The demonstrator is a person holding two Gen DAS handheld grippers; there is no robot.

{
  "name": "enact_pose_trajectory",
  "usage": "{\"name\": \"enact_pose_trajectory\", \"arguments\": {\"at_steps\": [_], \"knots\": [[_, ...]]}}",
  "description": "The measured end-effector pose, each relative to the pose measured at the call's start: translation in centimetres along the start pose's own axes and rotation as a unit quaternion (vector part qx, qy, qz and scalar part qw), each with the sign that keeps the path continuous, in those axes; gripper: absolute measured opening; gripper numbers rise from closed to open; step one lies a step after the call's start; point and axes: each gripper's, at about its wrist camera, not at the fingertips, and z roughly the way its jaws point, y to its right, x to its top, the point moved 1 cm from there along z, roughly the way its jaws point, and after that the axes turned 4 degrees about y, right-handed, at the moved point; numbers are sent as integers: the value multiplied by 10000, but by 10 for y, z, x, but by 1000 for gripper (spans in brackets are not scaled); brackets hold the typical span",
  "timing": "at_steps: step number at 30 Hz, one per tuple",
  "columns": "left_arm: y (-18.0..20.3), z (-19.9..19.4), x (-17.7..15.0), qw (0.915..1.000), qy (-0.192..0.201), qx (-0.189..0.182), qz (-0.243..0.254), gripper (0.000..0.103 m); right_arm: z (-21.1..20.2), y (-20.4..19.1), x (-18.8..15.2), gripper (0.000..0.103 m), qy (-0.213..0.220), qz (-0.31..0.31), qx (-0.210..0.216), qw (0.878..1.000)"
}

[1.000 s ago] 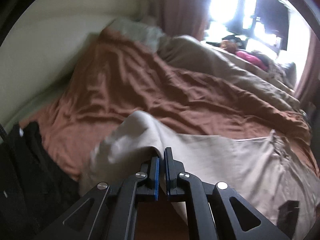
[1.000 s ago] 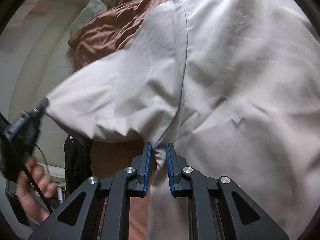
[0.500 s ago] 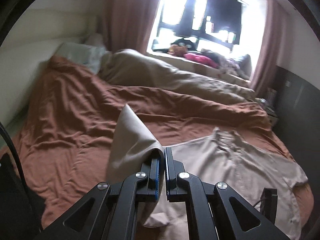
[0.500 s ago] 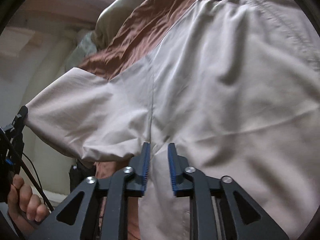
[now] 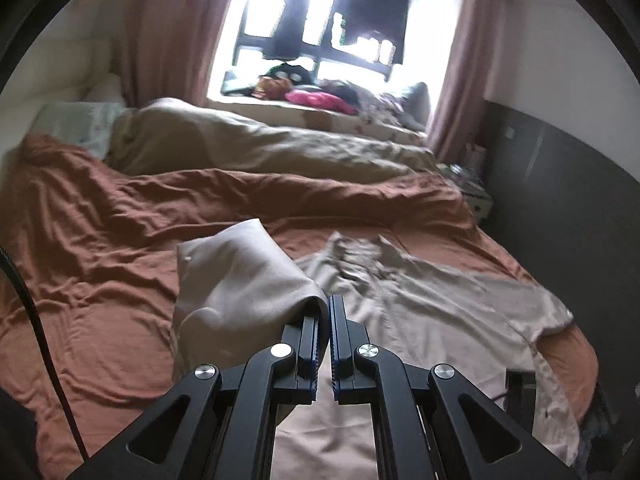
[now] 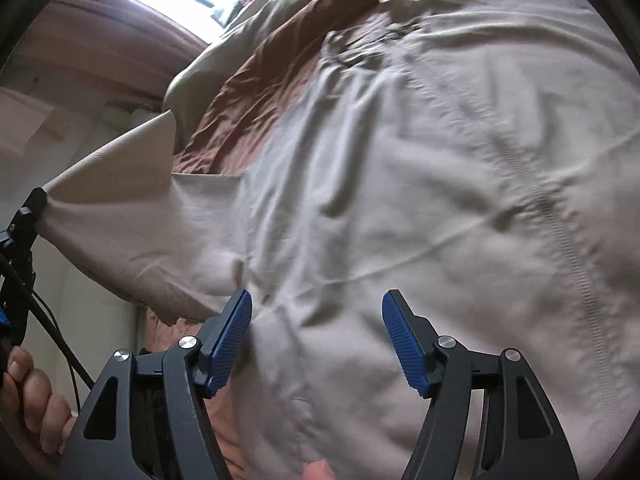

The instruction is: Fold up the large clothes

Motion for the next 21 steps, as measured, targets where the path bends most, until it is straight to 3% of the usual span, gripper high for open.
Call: {"name": "enact_pose_trajectory", "arguments": {"at_steps": [2, 4, 6, 8, 10, 14, 21], "knots": [[12, 13, -5, 9995, -248, -138, 120, 5, -12, 8, 6, 66, 109, 69, -81, 9999], [19, 27, -16, 9973, -625, -353, 136, 12, -21, 12, 13, 66, 235, 122, -172, 9995], [20, 37, -28, 9929, -999, -649, 32, 37, -27, 17, 15, 66, 294, 275, -81, 9992], [19, 38, -37, 9905, -1154, -752, -38, 79, -34, 18, 14, 66, 293, 368, 48, 9989], [19, 32, -42, 9912, -1147, -662, 23, 92, -38, 15, 15, 66, 360, 222, 32, 9991], [-1, 15, -42, 9917, -1105, -617, -217, 93, -39, 8, 12, 66, 513, 27, 38, 9987], [-51, -3, -59, 9934, -1048, 353, -295, 93, 2, -25, -1, 66, 106, -875, -9, 9961]]}}
